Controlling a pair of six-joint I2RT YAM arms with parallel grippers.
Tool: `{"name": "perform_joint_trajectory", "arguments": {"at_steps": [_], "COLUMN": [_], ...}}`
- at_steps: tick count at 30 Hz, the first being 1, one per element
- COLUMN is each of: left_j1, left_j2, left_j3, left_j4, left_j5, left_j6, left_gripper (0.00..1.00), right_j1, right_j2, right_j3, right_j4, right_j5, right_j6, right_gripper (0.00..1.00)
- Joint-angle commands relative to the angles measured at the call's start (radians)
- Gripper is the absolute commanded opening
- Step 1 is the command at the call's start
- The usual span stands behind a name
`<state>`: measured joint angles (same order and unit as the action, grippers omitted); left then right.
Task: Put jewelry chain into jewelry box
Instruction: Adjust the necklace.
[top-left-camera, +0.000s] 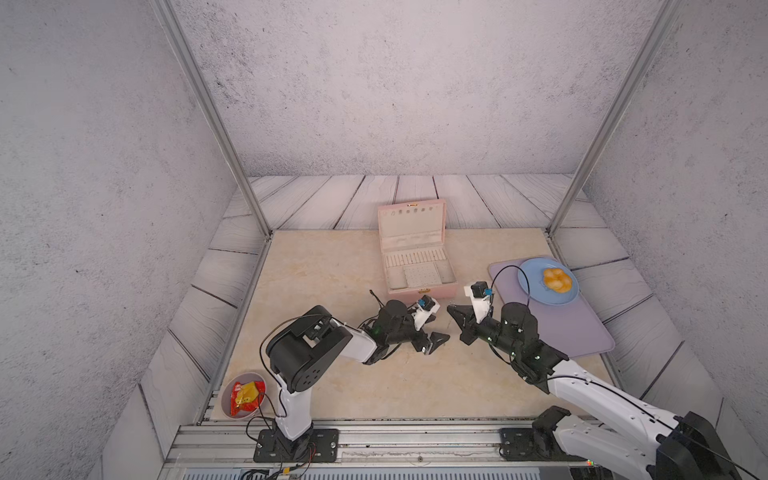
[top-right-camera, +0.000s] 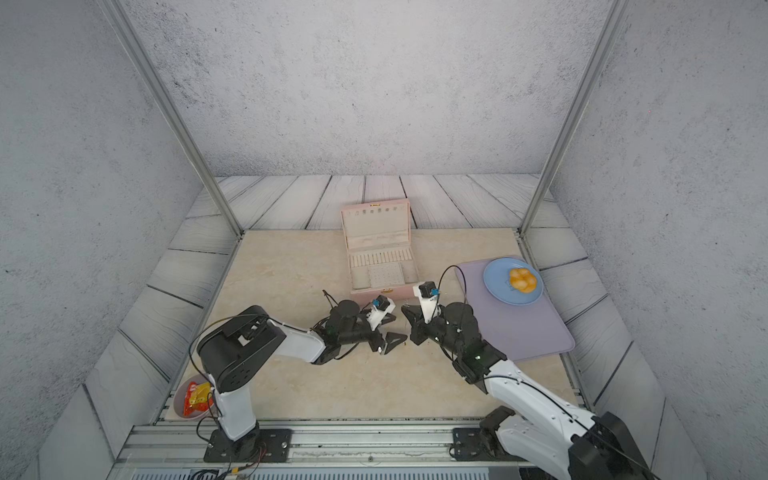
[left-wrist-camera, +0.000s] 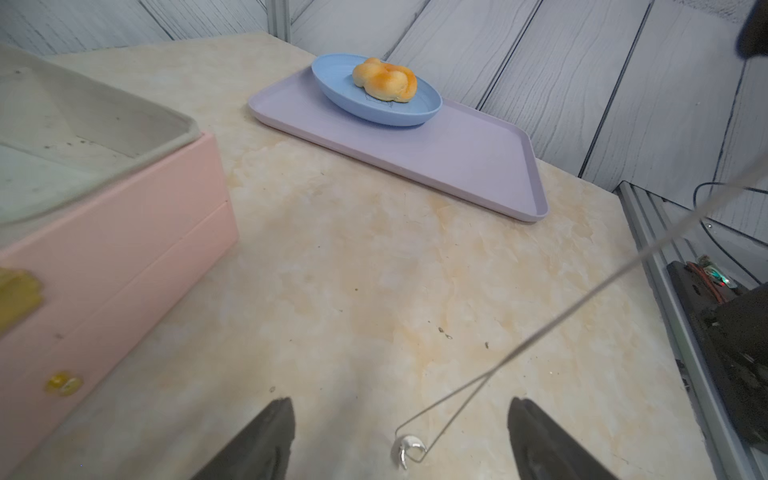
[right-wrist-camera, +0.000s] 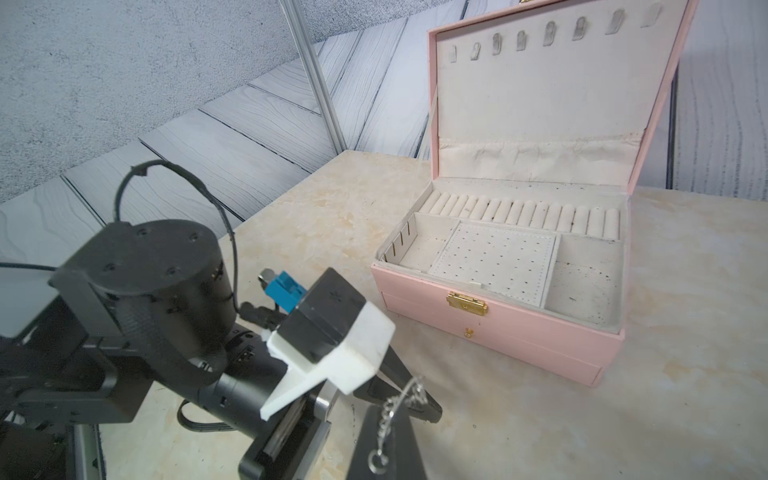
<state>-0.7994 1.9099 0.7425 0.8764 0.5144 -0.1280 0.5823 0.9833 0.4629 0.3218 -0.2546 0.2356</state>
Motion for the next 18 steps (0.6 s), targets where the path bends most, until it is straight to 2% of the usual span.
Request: {"name": "perform_joint_trajectory", "arguments": {"at_steps": [1,6,18], "left_j1": [-0.004,-0.004,-0.006], "left_j2": [0.047,0.1,0.168], "left_j3": [0.049,0.079,0.131], "left_j4": [0.051,0.042,0.004], "left_j5": [0.051,0.094,0.162], "left_j6": [0.002,-0.018,-0.038], "left_gripper": [0.76,0.62,0.47], "right_j1": [0.001,0.001,0.002], "right_j2": [-0.024,-0.043,-0.064], "right_j3": [0.026,0.035,0.058], "right_j4": [-0.023,-0.037,-0.06], "right_j5": [0.014,0.02,0.025], "right_j6": [0.014,0.023,0.03], "right_gripper": [0.0,0.0,0.0]}}
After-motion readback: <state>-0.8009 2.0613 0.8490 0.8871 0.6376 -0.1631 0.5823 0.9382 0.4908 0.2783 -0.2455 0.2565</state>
